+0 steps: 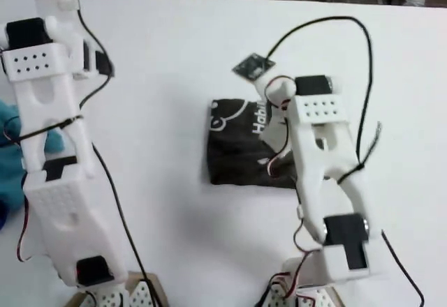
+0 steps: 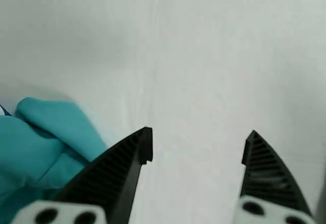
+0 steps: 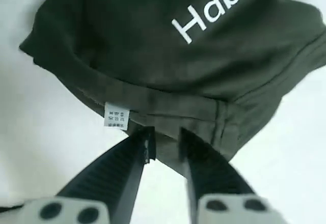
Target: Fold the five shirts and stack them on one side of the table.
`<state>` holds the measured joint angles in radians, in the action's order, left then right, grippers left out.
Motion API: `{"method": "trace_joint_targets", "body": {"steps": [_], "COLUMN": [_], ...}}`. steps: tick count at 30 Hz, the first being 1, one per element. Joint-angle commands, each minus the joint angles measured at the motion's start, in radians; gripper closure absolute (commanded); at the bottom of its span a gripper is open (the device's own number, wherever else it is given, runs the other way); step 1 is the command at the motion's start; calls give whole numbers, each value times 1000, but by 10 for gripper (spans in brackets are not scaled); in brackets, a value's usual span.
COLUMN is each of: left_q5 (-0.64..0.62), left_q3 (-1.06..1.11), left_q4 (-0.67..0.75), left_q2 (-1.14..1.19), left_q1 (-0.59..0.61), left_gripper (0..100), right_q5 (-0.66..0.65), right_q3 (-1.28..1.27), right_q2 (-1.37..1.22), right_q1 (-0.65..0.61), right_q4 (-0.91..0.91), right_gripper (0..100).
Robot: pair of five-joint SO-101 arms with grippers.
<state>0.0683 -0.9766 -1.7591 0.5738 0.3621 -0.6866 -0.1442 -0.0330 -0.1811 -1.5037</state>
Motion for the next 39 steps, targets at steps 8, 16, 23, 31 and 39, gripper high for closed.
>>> {"method": "trace_joint_targets", "body": {"steps": [8, 16, 23, 31, 39], "left_q5": [44, 48, 48, 48, 48], "left_q3": [-41, -42, -42, -42, -42], "left_q4": [26, 23, 25, 31, 31], "left_q2": [-11, -15, -17, -17, -15], "left_q1": [9, 14, 17, 18, 18], "left_gripper": [699, 699, 699, 699, 699], "right_q5": [-49, -100, -127, -127, -126], "right_q3": [35, 35, 29, 35, 95], "right_q2": [-74, -74, -76, -209, -174], "right_q1": [77, 148, 153, 153, 159], "right_q4": [18, 18, 99, 110, 68], "right_gripper": [786, 786, 786, 786, 988]}}
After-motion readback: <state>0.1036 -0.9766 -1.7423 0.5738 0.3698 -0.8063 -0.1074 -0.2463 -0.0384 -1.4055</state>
